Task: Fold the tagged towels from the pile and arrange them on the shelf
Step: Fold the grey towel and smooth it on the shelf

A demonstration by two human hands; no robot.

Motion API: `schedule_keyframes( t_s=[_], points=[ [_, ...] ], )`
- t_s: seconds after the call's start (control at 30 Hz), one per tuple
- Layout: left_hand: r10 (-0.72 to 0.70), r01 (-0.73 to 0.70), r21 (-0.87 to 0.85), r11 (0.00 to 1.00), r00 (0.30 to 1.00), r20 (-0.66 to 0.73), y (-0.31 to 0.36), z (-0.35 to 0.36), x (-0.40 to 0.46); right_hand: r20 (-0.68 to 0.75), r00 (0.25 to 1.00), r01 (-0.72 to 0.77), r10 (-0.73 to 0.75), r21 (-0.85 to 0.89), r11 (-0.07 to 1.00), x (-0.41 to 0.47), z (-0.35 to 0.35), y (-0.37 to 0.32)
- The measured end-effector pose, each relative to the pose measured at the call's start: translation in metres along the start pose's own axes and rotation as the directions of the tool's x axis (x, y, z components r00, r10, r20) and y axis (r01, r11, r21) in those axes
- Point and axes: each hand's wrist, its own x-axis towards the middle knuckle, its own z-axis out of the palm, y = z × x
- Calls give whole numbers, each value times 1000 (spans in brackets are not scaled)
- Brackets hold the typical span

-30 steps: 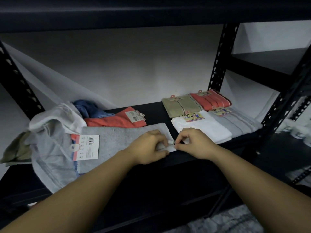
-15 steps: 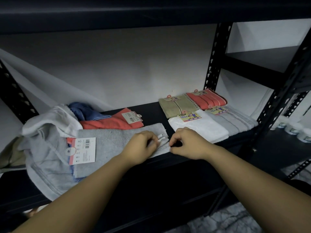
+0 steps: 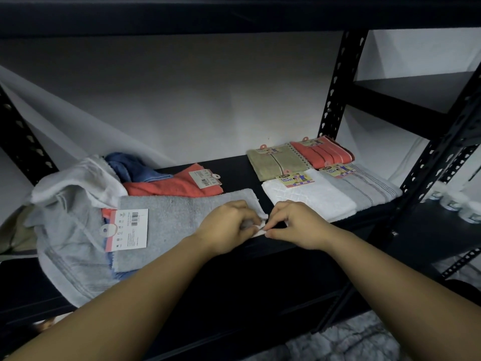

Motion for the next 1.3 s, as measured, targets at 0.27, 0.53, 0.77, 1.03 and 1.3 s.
schedule_keyframes(
  t_s=[0.27,0.53,0.77,1.03,1.3],
  points=[
    [19,-19,0,1000,999,38,2,-1,2,-10,999,-29,30,59,998,-3,-4,-2],
    [22,-21,-98,995,1000,4,-3,2,0,-91,990,-93,105,125,988,4,2,-6],
    [19,-19,-95,995,1000,-3,-4,-7,-2,-59,987,-142,149,106,984,9,2,-6],
    [71,-71,19,997,997,12,-4,-7,0,-54,989,-131,139,126,983,5,2,-8],
    [69,-70,19,997,997,38,0,-3,1,-16,991,-131,133,92,987,3,-3,-12]
  ],
)
